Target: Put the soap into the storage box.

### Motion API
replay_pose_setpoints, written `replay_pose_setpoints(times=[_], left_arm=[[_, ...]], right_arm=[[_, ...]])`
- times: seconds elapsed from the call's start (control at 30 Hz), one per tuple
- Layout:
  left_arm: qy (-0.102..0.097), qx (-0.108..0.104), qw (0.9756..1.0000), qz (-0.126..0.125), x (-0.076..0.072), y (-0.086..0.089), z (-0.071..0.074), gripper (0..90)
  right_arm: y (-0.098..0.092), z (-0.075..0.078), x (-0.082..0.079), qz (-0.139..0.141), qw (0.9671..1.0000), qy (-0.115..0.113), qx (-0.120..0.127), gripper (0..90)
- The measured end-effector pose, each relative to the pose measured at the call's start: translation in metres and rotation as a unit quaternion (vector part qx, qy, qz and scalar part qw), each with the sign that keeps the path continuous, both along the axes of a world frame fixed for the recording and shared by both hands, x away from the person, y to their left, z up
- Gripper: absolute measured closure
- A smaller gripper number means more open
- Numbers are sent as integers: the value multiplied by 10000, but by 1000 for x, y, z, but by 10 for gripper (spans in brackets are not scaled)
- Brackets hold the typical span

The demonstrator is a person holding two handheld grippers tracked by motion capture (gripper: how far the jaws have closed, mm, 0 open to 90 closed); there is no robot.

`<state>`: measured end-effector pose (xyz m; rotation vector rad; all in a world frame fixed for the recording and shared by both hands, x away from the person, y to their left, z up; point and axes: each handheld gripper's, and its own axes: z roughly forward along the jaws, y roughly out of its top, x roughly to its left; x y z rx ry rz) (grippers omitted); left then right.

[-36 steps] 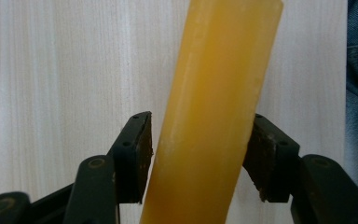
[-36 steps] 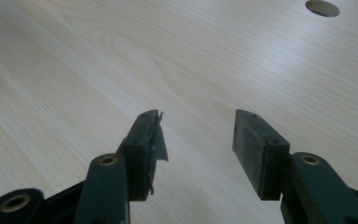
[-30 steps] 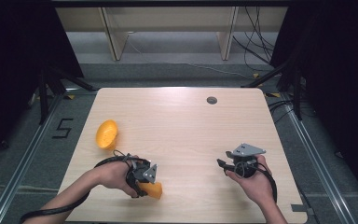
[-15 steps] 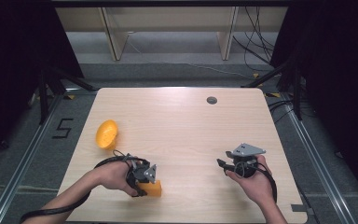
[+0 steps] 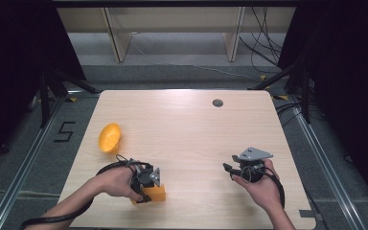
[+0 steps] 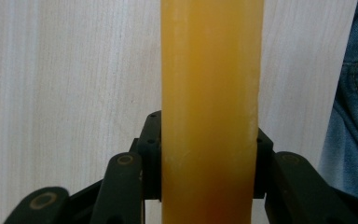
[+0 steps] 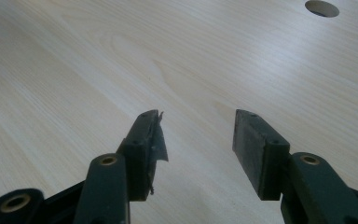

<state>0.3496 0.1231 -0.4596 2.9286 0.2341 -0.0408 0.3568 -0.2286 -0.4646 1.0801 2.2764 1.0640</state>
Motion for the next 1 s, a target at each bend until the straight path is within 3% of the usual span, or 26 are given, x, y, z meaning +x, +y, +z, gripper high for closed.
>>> replay_pose_setpoints(times=[0.13,0.23,0.3,0.33,0.4,0.43,0.47,0.5,0.53,0.57,0.6,0.63,0.67,0.7,0.77,0.8,0.87,0.93,0.97,1.0], left_arm=[[-120,50,9999,106,1,-2,2,604],[-92,-54,9987,489,2,-1,3,604],[-102,-62,9971,753,2,0,5,604],[-101,-56,9962,859,2,0,6,604],[18,-122,9918,1275,3,2,7,604],[18,-122,9918,1275,3,2,7,604],[171,-243,9854,1674,4,4,8,605],[514,-531,9681,2396,8,9,9,605],[705,-661,9568,2741,10,11,10,604],[705,-661,9568,2741,10,11,10,604],[778,-710,9517,2883,11,14,11,604],[770,-627,9487,3002,12,16,13,604],[520,-471,9483,3097,12,18,15,604],[520,-471,9483,3097,12,18,15,604],[444,-371,9377,3427,13,23,18,605],[444,-371,9377,3427,13,23,18,605],[377,-370,9299,3641,16,28,20,604],[352,-337,9292,3665,17,29,21,604],[306,-333,9268,3729,18,30,22,604],[291,-361,9227,3826,18,32,23,605]], right_arm=[[0,0,0,-9,10000,3,18,516],[-1,1,0,-6,10000,27,-11,516],[1,1,-2,-81,9999,124,52,516],[0,1,-1,-28,10000,59,22,516],[0,1,-1,-48,10000,73,21,516],[0,1,-1,-48,10000,73,21,516],[0,1,-1,-39,10000,54,12,516],[0,1,-1,-40,10000,54,12,516],[0,1,-1,-38,10000,55,13,516],[0,1,-1,-38,10000,55,13,516],[0,1,-1,-50,10000,80,21,516],[1,0,-1,-40,10000,42,47,516],[1,0,-1,-44,9999,64,64,516],[1,0,-1,-41,10000,61,60,516],[0,0,0,-14,10000,6,19,516],[0,0,0,-14,10000,6,19,516],[-1,1,-1,-26,10000,46,-7,516],[0,1,-1,-44,10000,56,11,516],[0,1,-1,-44,10000,56,11,516],[-1,1,-1,-35,10000,34,-9,516]])
